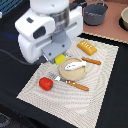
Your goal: Interact with the objects in diverse but meaningful ways.
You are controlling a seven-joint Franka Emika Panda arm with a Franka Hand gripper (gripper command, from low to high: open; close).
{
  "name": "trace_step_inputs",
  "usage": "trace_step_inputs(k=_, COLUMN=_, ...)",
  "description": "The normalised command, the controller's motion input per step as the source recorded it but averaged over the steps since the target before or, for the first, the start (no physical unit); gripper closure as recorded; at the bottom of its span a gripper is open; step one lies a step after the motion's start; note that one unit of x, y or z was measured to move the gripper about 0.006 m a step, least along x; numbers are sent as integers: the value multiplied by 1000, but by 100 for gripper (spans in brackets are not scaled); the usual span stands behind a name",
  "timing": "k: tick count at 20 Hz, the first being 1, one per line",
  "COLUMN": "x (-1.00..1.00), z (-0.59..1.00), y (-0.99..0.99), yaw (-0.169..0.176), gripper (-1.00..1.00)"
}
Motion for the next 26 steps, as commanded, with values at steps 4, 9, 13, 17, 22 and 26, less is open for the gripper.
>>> trace_step_inputs(k=4, x=902, z=-18, y=-474, yaw=-36, gripper=100)
trace_step_inputs(k=9, x=709, z=-88, y=-571, yaw=-72, gripper=100)
trace_step_inputs(k=13, x=541, z=-147, y=-624, yaw=-69, gripper=100)
trace_step_inputs(k=17, x=564, z=-161, y=-528, yaw=-55, gripper=100)
trace_step_inputs(k=22, x=753, z=-128, y=-194, yaw=-17, gripper=100)
trace_step_inputs(k=26, x=790, z=-174, y=-69, yaw=-6, gripper=100)
